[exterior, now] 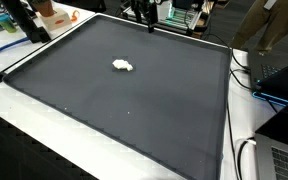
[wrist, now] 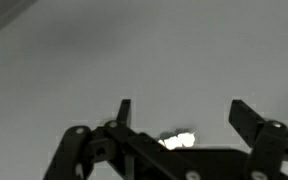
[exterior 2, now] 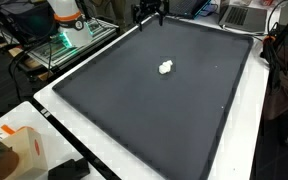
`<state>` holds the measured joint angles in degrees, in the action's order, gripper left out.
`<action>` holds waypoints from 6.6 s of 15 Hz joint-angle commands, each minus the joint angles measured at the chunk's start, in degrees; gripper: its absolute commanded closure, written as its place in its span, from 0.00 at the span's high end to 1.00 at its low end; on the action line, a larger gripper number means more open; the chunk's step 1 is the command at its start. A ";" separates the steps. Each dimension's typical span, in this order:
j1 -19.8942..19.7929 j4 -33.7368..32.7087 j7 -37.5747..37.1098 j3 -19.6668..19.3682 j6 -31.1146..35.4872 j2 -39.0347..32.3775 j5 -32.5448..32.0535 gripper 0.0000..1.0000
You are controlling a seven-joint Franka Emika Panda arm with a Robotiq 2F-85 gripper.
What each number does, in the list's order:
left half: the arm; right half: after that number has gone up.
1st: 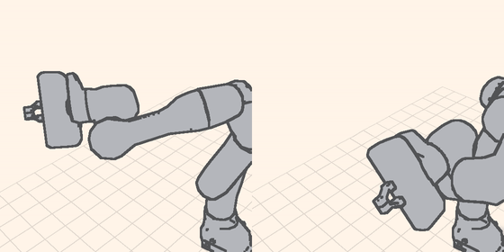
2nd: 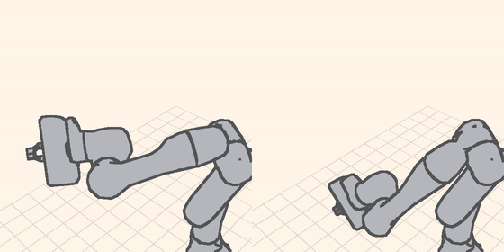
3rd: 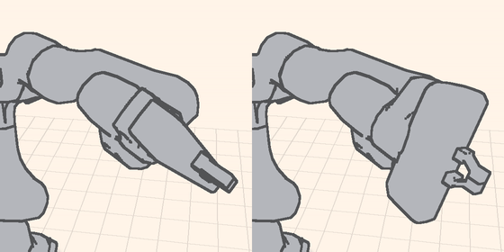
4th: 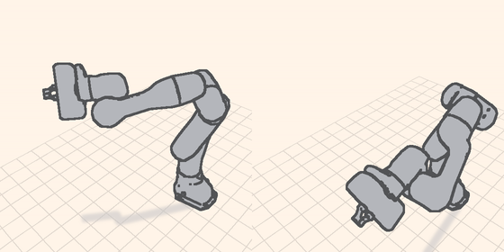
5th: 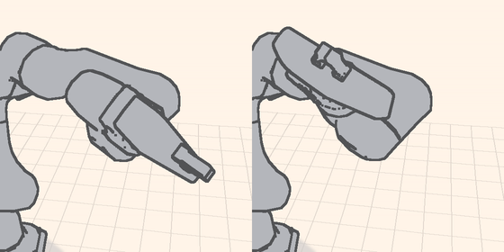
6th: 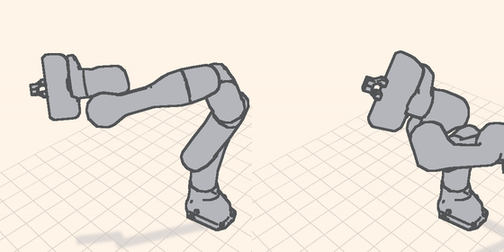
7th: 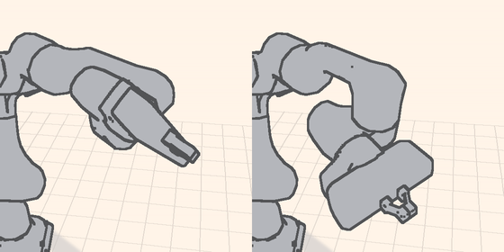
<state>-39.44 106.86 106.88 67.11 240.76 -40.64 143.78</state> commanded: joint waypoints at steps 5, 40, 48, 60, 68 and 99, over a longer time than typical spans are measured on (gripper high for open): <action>-1.63 12.15 -2.14 10.69 -0.02 10.92 0.00 1.00; -19.19 15.61 -3.42 39.69 1.85 3.25 -2.12 1.00; -18.48 15.33 -7.06 39.89 1.73 1.22 -3.96 0.65; -17.26 15.31 -10.40 39.81 1.93 0.90 -6.16 0.00; -17.14 15.29 -10.44 40.07 1.63 0.48 -6.71 0.04; -26.41 15.90 -0.45 30.28 -4.52 1.31 -24.96 0.01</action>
<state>-69.34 124.38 107.81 103.27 238.95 -42.19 121.27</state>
